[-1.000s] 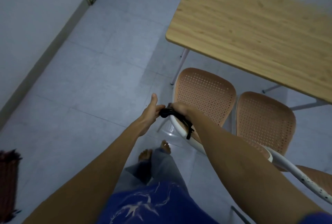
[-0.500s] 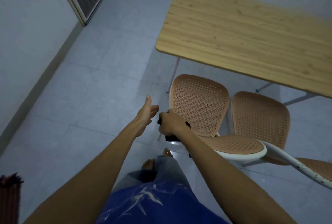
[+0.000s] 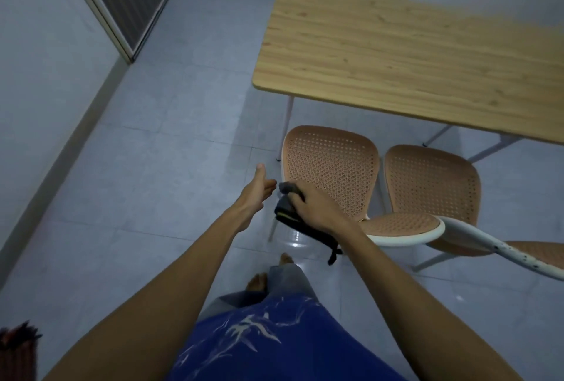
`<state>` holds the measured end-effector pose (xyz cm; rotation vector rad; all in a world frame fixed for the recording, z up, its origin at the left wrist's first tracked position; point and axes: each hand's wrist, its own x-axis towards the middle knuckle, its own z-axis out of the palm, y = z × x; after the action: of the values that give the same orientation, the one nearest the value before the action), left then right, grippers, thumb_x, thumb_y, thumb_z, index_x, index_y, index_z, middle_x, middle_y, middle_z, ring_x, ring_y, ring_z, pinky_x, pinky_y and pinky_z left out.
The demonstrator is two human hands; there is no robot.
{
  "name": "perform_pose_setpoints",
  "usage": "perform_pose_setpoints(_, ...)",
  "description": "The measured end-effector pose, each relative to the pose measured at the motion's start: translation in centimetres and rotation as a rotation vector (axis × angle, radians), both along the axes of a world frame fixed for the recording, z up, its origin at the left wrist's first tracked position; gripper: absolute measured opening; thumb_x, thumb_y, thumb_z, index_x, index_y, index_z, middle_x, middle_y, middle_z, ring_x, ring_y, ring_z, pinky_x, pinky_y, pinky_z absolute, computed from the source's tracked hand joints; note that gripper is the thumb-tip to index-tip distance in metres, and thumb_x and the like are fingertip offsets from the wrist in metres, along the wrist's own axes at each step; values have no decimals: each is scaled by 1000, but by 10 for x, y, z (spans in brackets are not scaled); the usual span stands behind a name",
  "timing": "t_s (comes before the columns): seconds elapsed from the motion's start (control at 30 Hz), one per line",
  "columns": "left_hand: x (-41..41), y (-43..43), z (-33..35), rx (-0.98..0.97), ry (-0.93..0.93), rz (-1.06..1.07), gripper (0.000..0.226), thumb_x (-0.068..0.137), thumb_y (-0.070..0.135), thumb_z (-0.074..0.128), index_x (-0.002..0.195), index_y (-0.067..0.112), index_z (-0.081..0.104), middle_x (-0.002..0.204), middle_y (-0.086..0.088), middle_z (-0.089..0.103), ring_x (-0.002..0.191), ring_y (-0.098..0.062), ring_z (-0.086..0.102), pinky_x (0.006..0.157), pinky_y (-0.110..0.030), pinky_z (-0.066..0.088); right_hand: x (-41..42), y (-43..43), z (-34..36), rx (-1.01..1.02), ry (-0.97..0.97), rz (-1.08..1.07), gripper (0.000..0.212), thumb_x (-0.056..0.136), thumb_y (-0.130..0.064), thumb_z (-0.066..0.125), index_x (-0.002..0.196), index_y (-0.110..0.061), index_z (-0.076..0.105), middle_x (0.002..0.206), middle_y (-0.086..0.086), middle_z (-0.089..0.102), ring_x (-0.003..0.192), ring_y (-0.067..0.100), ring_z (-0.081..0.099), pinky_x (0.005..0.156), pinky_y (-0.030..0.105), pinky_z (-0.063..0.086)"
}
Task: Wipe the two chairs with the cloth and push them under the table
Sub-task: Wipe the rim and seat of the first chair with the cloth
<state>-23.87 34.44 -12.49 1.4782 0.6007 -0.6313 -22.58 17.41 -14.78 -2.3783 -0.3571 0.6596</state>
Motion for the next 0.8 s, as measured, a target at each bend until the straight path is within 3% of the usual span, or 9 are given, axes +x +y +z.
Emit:
perform_pose_setpoints(0.1,1,-10,4,4,-62,-15,79,97,62,12,144,7,42,151,-8,42,138,-18,40,119,-39,24,-48,-22,1,-248,-404,135,54,95,-42,47,147,-34,37,137,-1,56,109,23,58,88,41,49)
perform_pose_setpoints(0.2,2,-13,6,5,-106,-27,76,98,61,13,143,7,43,150,-7,44,137,-18,41,118,-38,25,-71,-25,-11,-446,-625,56,55,92,-39,60,144,-26,45,119,3,63,93,23,62,76,36,48)
perform_pose_setpoints(0.3,-2,-16,6,14,-120,-19,76,98,61,13,143,8,43,150,-7,43,138,-17,41,118,-38,24,-57,7,-14,-577,-608,-44,54,84,-38,73,131,-16,57,95,9,68,74,27,65,64,37,48)
perform_pose_setpoints(0.37,-4,-18,5,26,-128,-26,75,98,61,14,145,9,40,152,-8,40,140,-18,38,118,-35,23,-45,26,-10,-601,-577,-41,50,85,-43,71,123,-12,60,90,12,69,70,29,66,61,36,48)
perform_pose_setpoints(0.5,-10,-27,8,39,-151,-142,71,99,60,13,148,13,35,154,-4,36,142,-17,32,104,-23,22,-41,19,-9,-481,-568,-44,51,94,-52,53,129,-15,53,99,10,68,79,30,66,64,36,41)
perform_pose_setpoints(0.67,-18,-33,3,178,-197,-318,67,97,61,13,148,23,34,155,-5,35,140,-22,33,111,-33,23,-65,-55,-7,-417,-645,86,59,93,-59,46,141,-25,45,125,-2,64,99,21,64,78,38,49)
perform_pose_setpoints(0.73,-22,-31,-1,275,-248,-405,62,98,59,14,144,24,36,153,-5,36,136,-21,37,114,-36,23,-70,-84,-3,-419,-651,85,59,93,-64,45,138,-25,50,125,-4,64,103,20,63,84,38,47)
perform_pose_setpoints(0.8,-22,-27,-5,370,-290,-543,65,99,57,12,151,20,23,159,-3,25,143,-22,27,120,-45,17,-77,-98,-2,-445,-677,11,58,93,-66,43,133,-25,55,123,-4,65,105,20,62,89,38,42)
